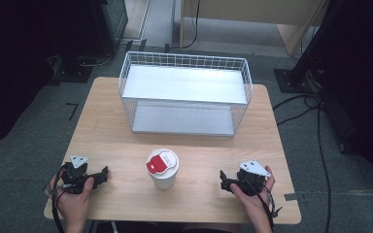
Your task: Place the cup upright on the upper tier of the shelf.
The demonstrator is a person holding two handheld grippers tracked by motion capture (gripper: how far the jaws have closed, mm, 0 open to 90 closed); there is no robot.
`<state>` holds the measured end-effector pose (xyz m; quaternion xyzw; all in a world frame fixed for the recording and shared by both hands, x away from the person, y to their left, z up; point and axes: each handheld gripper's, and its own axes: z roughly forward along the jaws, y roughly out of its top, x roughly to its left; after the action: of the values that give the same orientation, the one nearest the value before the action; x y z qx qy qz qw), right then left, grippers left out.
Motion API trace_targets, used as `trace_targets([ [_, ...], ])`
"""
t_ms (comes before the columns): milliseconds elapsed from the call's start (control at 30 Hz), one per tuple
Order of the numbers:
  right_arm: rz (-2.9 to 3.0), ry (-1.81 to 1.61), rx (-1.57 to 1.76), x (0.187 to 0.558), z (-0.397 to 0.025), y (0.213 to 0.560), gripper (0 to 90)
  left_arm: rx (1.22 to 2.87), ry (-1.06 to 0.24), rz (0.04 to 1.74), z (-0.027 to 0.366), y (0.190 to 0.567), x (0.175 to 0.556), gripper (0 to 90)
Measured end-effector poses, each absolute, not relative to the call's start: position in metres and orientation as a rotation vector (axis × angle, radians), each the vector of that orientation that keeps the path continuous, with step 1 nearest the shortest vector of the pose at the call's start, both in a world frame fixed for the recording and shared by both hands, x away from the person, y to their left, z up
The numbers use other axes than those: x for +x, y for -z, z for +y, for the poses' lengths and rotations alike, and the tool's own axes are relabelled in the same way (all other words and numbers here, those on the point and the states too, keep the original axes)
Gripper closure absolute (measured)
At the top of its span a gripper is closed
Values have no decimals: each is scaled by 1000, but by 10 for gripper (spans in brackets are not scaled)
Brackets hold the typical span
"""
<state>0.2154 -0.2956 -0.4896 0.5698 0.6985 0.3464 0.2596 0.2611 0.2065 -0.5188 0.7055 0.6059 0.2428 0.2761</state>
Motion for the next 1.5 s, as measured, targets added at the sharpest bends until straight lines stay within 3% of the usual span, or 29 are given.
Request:
trace_targets([
  [700, 2036, -1085, 1406, 213, -203, 475, 0, 1895, -651, 1627, 207, 519, 261, 0],
  [1500, 2139, -1192, 1318, 202, -165, 479, 0, 1895, -651, 1627, 207, 519, 261, 0],
])
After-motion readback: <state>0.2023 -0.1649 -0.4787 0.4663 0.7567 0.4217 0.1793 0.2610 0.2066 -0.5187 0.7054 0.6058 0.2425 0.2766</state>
